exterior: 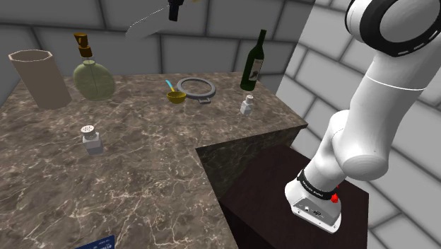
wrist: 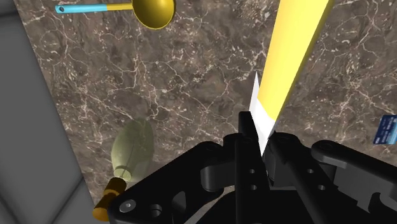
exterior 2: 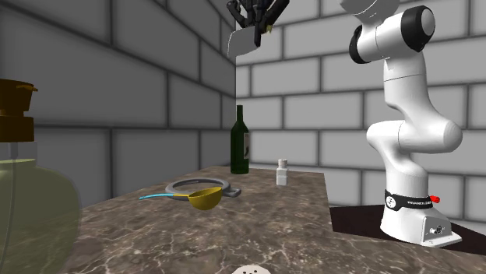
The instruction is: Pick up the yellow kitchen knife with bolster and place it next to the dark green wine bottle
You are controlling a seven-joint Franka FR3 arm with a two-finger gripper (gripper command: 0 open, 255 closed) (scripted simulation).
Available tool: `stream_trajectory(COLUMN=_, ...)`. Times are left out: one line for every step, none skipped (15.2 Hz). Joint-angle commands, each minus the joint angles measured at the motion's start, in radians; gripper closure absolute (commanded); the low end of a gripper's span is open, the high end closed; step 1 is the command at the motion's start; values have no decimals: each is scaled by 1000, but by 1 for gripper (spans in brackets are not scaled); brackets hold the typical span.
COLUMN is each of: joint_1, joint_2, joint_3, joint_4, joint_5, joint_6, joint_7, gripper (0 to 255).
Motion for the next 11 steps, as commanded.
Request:
stream_trajectory(joint_1=-1, joint_2=23, joint_3=0, joint_4=63, joint_5=1, joint_6=-40, joint_7=1, gripper=255)
stream_trajectory(joint_1=-1, joint_2=35, joint_3=0, joint_4=94, joint_5=1, joint_6=-60, joint_7=2, gripper=255)
stream_trajectory(joint_1=-2, joint_2=48, joint_3=0, joint_4=128, joint_5=2, joint_6=-81, joint_7=3, gripper=255)
stream_trajectory(joint_1=-2, joint_2=62, joint_3=-1, joint_4=164, joint_5=2, joint_6=-102, joint_7=3, gripper=255)
stream_trajectory(joint_1=-2, joint_2=72, joint_3=-1, joint_4=187, joint_5=2, joint_6=-116, joint_7=4, gripper=255)
stream_trajectory(joint_1=-14, joint_2=31, joint_3=-7, joint_4=130, joint_5=5, joint_6=-100, joint_7=-15, gripper=255)
stream_trajectory(joint_1=-25, joint_2=-6, joint_3=-15, joint_4=79, joint_5=6, joint_6=-87, joint_7=-34, gripper=255)
stream_trajectory(joint_1=-36, joint_2=-40, joint_3=-22, joint_4=33, joint_5=8, joint_6=-77, joint_7=-53, gripper=255)
stream_trajectory(joint_1=-47, joint_2=-72, joint_3=-30, joint_4=-8, joint_5=9, joint_6=-68, joint_7=-72, gripper=255)
stream_trajectory(joint_1=-57, joint_2=-101, joint_3=-40, joint_4=-47, joint_5=10, joint_6=-61, joint_7=-92, gripper=255)
stream_trajectory(joint_1=-67, joint_2=-129, joint_3=-49, joint_4=-82, joint_5=10, joint_6=-55, joint_7=-111, gripper=255)
